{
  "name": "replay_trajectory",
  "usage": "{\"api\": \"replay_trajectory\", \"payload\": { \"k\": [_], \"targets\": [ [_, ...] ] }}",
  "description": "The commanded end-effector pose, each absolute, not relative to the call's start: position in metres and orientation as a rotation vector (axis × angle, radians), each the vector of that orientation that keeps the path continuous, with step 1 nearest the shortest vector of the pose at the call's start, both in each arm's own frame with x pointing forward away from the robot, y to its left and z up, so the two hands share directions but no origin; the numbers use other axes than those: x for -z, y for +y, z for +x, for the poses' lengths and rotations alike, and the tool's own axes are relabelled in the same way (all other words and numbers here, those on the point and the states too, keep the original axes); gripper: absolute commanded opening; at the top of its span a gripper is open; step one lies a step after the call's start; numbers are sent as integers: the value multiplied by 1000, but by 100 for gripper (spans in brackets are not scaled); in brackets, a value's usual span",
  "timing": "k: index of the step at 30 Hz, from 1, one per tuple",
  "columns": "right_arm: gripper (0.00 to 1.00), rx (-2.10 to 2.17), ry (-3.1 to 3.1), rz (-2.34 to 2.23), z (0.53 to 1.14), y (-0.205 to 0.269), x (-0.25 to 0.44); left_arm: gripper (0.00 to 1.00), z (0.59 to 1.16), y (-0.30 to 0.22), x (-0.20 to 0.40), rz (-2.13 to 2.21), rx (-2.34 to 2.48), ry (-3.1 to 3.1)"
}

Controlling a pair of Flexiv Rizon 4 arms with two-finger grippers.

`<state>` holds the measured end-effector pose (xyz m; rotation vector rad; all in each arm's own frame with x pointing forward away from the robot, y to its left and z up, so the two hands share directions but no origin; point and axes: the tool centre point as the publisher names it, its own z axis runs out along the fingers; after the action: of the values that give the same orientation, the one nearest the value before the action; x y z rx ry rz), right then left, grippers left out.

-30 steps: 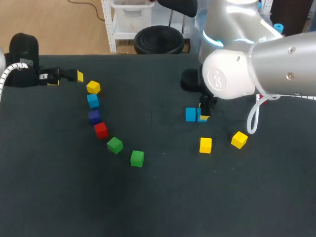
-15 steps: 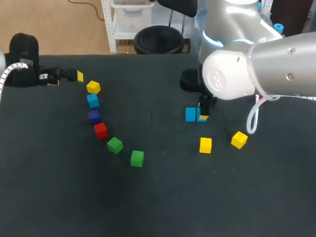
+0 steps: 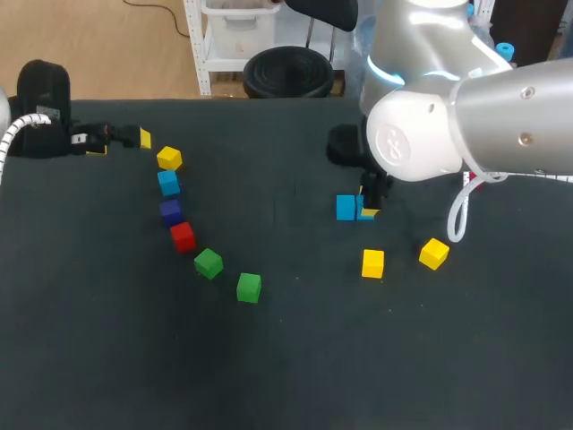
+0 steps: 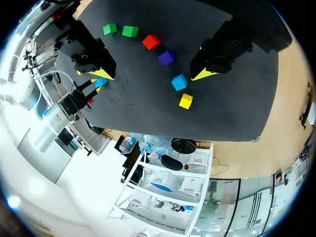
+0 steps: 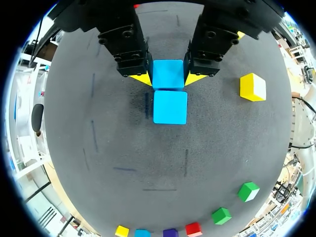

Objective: Place the blue cubes, place green cubes on the blue cubes, place the yellow cubes on the green cubes, then place the red cubes on the yellow cubes, and place purple cube on the red cubes.

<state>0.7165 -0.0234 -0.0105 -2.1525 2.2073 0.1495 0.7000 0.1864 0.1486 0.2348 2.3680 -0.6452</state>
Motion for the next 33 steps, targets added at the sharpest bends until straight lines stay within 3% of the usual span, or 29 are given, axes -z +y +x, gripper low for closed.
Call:
{"api": "replay_trajectory", "payload": {
  "k": [1,18,19,20,21,33],
  "targets": [
    [16,-144,2205,-2153,717,-24,16,100,700,186,-149,235,644,2369],
    [18,-145,2203,-2157,718,-24,16,100,700,186,-149,235,644,2369],
    [23,-155,2204,-2164,718,-24,16,100,700,186,-149,235,644,2369],
    [37,-156,2202,-2168,718,-24,16,100,700,186,-149,235,644,2369],
    [100,-158,2203,-2167,718,-24,16,100,700,186,-149,235,644,2369],
    [100,-211,2290,-1998,736,-34,-8,100,700,186,-149,235,644,2369]
  ]
}}
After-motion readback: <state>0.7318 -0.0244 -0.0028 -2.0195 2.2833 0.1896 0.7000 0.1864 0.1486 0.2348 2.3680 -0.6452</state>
